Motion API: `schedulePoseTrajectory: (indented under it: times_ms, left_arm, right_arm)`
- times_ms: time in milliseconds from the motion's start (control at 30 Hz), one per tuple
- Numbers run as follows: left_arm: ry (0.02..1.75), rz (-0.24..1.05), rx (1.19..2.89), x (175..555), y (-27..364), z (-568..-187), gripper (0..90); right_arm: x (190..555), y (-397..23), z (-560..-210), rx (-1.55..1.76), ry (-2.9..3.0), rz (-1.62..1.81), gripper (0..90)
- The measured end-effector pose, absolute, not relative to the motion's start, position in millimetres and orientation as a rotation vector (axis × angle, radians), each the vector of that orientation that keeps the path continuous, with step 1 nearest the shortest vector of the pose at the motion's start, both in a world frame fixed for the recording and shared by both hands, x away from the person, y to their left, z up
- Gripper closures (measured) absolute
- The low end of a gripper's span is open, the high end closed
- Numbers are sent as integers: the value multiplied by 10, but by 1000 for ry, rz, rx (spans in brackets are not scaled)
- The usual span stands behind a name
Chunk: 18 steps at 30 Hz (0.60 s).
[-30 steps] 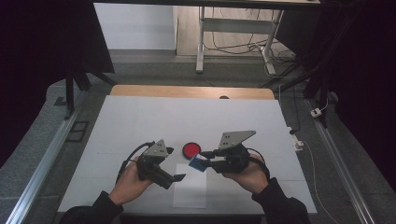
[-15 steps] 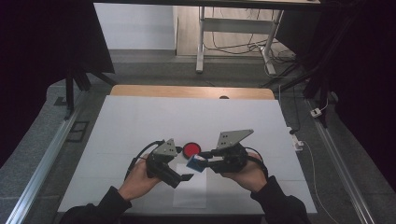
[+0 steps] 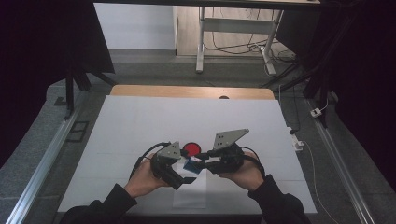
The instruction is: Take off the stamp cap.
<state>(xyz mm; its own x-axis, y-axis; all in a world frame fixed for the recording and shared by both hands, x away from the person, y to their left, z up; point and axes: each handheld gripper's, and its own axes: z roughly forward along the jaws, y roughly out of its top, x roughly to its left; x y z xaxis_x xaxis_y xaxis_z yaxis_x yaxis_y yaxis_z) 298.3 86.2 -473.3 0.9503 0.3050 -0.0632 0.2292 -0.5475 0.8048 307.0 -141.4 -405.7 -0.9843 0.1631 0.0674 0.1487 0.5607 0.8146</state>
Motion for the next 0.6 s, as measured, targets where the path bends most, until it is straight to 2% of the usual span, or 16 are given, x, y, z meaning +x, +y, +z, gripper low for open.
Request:
schedulePoseTrajectory:
  times_ms: [200, 233, 300, 333, 367, 400, 433, 567, 600]
  left_arm:
    - [299, 77, 2156, 2985, 918, -4757, 239]
    - [284, 73, 2152, 2982, 928, -4759, 318]
    - [255, 56, 2150, 2985, 946, -4763, 351]
    - [242, 50, 2149, 2988, 953, -4765, 412]
    - [234, 42, 2146, 2987, 956, -4768, 412]
    - [226, 37, 2144, 2983, 958, -4769, 467]
    - [217, 36, 2140, 2978, 958, -4770, 467]
    - [186, 14, 2123, 2969, 964, -4761, 574]
    - [183, 7, 2118, 2970, 967, -4759, 574]
  right_arm:
    - [3050, -1400, -4063, 237, 2773, 1458, 703]
    - [3048, -1398, -4065, 225, 2776, 1464, 703]
    - [3047, -1398, -4065, 219, 2776, 1465, 703]
    - [3044, -1401, -4065, 209, 2775, 1466, 703]
    - [3044, -1401, -4065, 209, 2775, 1466, 703]
    - [3044, -1409, -4062, 201, 2774, 1465, 703]
    - [3044, -1409, -4062, 201, 2774, 1465, 703]
    - [3047, -1429, -4059, 180, 2774, 1476, 703]
    - [3047, -1429, -4059, 180, 2774, 1476, 703]
